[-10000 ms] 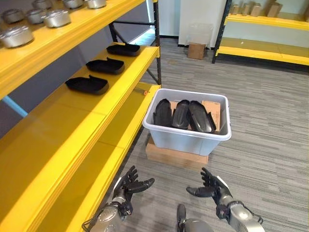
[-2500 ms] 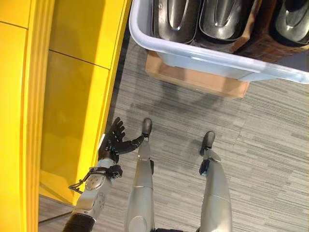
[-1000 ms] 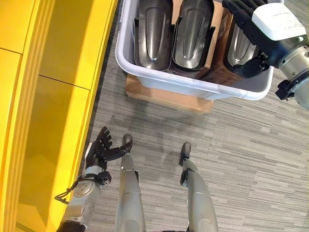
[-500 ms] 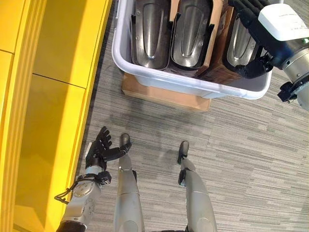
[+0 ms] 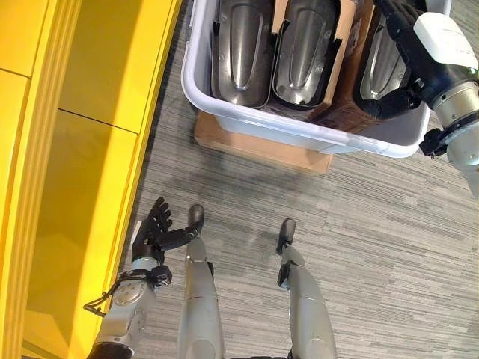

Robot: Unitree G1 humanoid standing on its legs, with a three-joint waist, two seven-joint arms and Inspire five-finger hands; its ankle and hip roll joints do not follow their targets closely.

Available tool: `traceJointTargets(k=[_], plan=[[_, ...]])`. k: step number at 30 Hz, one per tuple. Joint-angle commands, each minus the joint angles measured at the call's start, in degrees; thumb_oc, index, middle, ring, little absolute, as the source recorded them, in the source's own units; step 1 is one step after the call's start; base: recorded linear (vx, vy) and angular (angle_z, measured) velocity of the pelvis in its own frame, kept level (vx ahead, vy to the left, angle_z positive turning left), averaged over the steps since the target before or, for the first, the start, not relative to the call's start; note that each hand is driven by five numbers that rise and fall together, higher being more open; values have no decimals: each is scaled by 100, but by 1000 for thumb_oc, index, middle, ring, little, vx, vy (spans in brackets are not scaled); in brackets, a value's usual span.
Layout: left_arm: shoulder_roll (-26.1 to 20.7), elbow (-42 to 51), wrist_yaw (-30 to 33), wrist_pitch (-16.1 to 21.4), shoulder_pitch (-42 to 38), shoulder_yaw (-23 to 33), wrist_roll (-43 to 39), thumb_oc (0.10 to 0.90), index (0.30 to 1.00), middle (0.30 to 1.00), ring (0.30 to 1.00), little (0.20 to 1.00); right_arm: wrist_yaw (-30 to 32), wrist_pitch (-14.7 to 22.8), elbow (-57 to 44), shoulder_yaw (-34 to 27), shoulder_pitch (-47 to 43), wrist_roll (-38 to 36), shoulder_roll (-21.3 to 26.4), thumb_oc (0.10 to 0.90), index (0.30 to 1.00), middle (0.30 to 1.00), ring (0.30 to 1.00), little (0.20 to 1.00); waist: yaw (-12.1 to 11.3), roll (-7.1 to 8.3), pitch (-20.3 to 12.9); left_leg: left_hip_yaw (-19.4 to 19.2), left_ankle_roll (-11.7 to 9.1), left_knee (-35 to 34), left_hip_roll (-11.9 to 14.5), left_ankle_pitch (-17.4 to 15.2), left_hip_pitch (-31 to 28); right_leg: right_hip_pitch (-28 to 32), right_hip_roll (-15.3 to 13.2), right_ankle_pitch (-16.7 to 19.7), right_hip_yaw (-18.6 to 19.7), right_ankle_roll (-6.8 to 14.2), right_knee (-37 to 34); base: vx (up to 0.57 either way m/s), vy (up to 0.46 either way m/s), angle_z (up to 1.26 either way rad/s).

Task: Move parts from the plastic box to the shelf.

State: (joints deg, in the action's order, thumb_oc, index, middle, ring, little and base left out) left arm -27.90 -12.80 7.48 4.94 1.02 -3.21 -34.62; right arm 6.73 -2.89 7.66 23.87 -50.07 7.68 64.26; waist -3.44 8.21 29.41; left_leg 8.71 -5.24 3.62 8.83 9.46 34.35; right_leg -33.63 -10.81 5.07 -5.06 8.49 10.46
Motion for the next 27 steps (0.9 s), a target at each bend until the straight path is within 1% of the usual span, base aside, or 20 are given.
traceJointTargets(k=[1,2,4,8,12,16,20,22,25,26,27], plan=[[-182,500,98,272,201,114,81,900,1000,1000,1000,1000,566,66,117,-628,-621,-222,174,900,1000,1000,1000,1000,2,103,-71,-168,-133,375,141,-567,-468,208,36,423,111,-131,-137,13,23,4],[-184,500,98,272,201,113,81,900,1000,1000,1000,1000,566,66,115,-633,-615,-222,174,900,1000,1000,1000,1000,0,105,-72,-168,-132,376,140,-567,-467,207,35,422,111,-130,-136,0,0,0],[-146,491,123,265,192,92,23,900,1000,1000,1000,1000,626,75,179,-769,-480,-398,6,900,1000,1000,1000,1000,15,90,-64,-163,-127,387,136,-574,-455,190,25,422,117,-123,-119,0,0,0],[-138,468,137,262,182,78,12,900,1000,1000,1000,1000,628,71,181,-808,-392,-482,-123,900,1000,1000,1000,1000,10,95,-54,-173,-121,399,126,-583,-447,189,23,420,127,-125,-122,0,0,0],[-111,462,189,237,161,46,-6,900,1000,1000,1000,1000,770,113,282,-1006,-278,-838,-377,900,1000,1000,1000,1000,25,73,-18,-185,-104,419,120,-600,-425,152,8,408,130,-126,-80,0,0,0],[-109,417,222,234,158,52,8,900,1000,1000,1000,1000,888,92,343,-1126,-241,-906,-433,900,1000,1000,1000,1000,39,72,7,-184,-94,438,101,-613,-404,114,5,404,148,-127,-50,0,0,0],[-81,451,257,244,151,47,7,900,1000,1000,1000,1000,972,30,450,-1217,-180,-858,-522,900,1000,1000,1000,1000,53,59,37,-180,-86,476,87,-629,-365,98,-8,405,159,-122,-29,0,0,0],[-68,425,277,250,160,49,38,900,1000,1000,1000,1000,1042,-45,554,-1246,-172,-668,-575,900,1000,1000,1000,1000,53,33,37,-188,-76,501,69,-635,-306,46,-5,397,168,-128,-11,0,0,0],[-69,425,277,250,160,49,38,900,1000,1000,1000,1000,1042,-45,554,-1247,-172,-668,-575,900,1000,1000,1000,1000,53,33,37,-188,-76,501,69,-635,-305,45,-5,397,168,-128,-11,0,0,0],[-47,415,315,273,142,21,65,900,1000,1000,1000,1000,1153,-124,756,-1231,-299,-527,-666,900,1000,1000,1000,1000,54,-11,38,-199,-77,530,59,-654,-241,-54,-21,375,195,-125,45,0,0,0],[-57,408,318,275,149,5,77,900,1000,1000,1000,1000,1136,-132,849,-1188,-351,-571,-689,900,1000,1000,1000,1000,54,-24,38,-198,-76,541,50,-653,-201,-99,-26,381,198,-124,52,0,0,0]])
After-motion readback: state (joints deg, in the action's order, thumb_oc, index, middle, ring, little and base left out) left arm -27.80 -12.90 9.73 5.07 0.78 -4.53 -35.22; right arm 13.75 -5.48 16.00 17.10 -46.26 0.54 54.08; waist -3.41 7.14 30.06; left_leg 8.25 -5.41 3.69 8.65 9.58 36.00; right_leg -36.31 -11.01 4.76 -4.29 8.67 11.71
